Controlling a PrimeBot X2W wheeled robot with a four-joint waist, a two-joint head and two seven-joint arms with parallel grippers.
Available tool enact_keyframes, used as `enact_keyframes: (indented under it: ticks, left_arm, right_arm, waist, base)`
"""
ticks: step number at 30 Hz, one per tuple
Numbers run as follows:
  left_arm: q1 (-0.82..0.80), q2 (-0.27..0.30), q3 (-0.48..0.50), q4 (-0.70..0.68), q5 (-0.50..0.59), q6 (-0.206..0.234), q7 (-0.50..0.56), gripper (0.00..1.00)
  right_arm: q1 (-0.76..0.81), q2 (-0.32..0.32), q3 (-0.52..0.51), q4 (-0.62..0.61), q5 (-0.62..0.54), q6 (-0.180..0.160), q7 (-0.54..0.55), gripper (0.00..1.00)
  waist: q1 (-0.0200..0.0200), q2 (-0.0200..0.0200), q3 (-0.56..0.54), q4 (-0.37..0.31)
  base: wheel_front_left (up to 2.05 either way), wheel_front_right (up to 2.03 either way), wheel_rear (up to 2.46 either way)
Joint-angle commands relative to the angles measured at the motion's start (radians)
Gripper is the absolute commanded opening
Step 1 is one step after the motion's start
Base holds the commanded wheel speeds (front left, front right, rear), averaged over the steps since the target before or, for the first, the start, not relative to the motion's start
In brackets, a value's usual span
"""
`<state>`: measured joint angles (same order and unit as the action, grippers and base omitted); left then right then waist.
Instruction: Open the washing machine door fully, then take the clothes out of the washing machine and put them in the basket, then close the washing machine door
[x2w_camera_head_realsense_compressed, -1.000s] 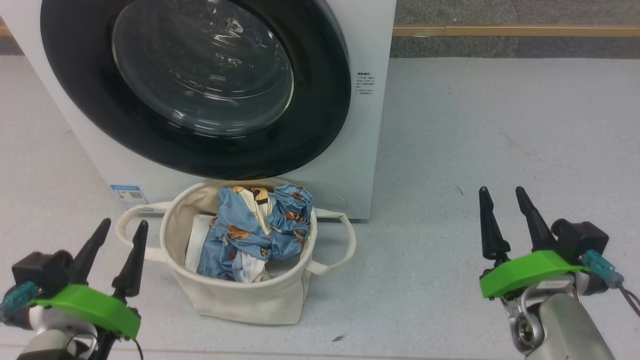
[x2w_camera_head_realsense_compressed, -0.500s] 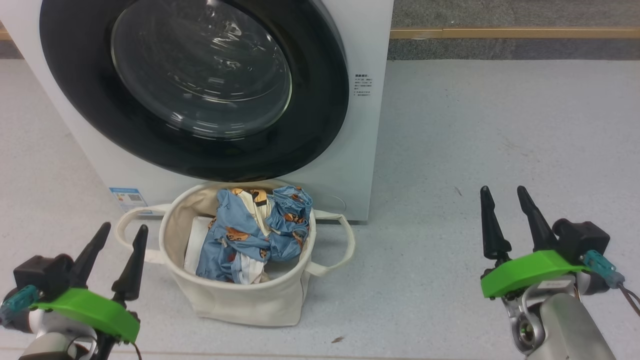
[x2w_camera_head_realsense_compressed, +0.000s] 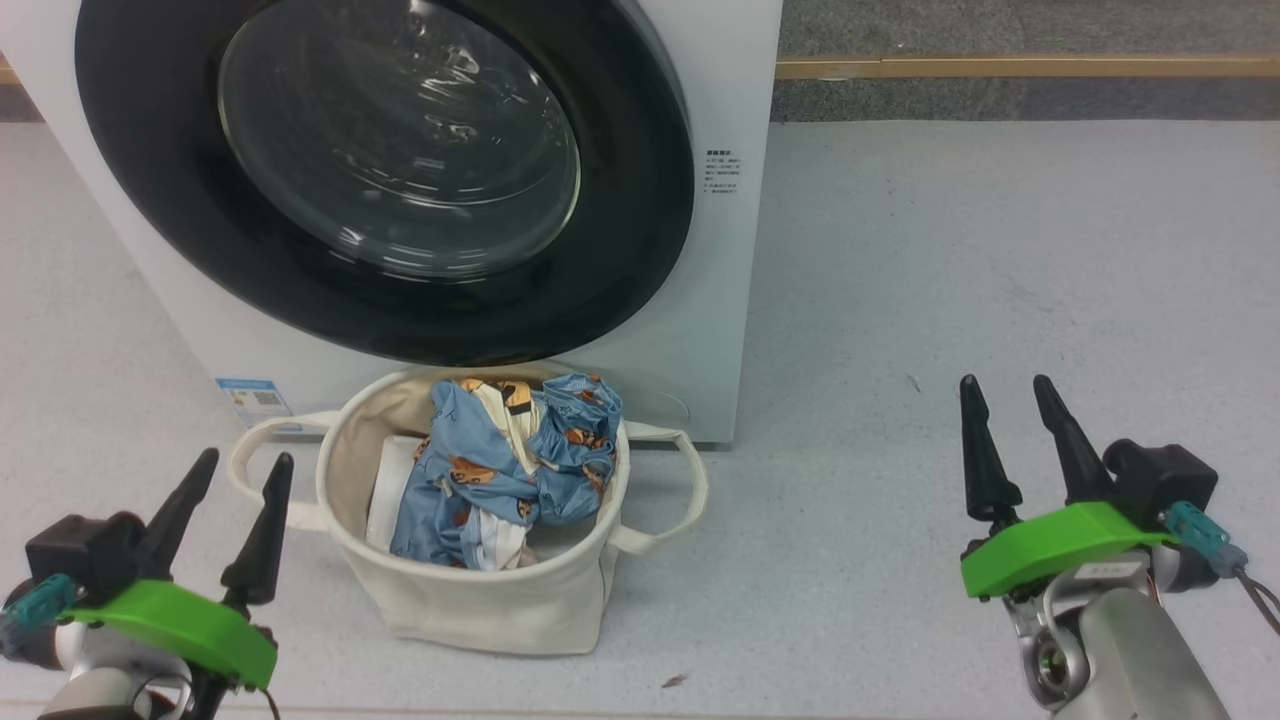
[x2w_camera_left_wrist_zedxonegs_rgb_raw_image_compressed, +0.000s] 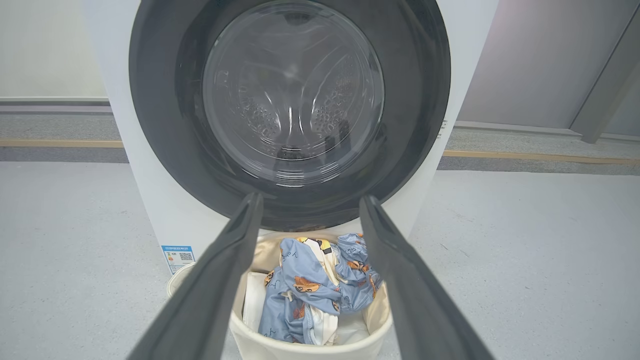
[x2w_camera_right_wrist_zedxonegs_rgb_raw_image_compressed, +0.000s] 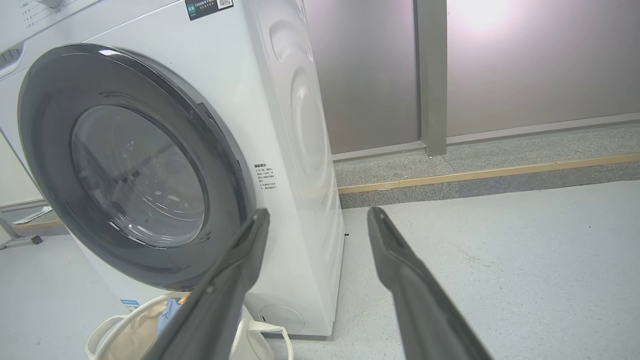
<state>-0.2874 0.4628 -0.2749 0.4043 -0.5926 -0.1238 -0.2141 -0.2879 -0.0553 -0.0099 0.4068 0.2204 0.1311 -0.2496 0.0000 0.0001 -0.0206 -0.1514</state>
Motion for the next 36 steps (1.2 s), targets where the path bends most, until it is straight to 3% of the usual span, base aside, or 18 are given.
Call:
enact_keyframes:
  ticks: [1,34,35,36]
  left_arm:
    - [-0.049,0.05,0.041,-0.02,0.0,-0.002,-0.011,1.0]
    - [-0.06,0.065,0.011,-0.009,0.001,0.0,-0.025,1.0]
    - [-0.001,0.013,-0.034,0.019,-0.003,0.0,-0.013,0.0]
    - [0.001,0.006,-0.035,0.025,-0.004,0.0,-0.013,0.0]
  right_arm:
    - [-0.028,0.005,0.024,-0.028,-0.006,0.0,-0.012,1.0]
    - [-0.033,0.005,0.02,-0.022,-0.018,0.0,-0.012,1.0]
    - [0.0,0.0,-0.002,0.009,-0.01,0.0,0.0,0.0]
    - [0.002,0.0,-0.002,0.018,-0.008,0.0,0.002,0.0]
  waist:
    - [0.0,-0.0001,-0.001,0.0]
    - [0.0,-0.0001,-0.005,0.003]
    - [0.0,-0.0001,-0.005,0.004]
    - [0.0,-0.0001,-0.005,0.004]
  base:
    - [0.0,0.0,0.0]
    - [0.0,0.0,0.0]
    - [0.0,0.0,0.0]
    - [0.0,0.0,0.0]
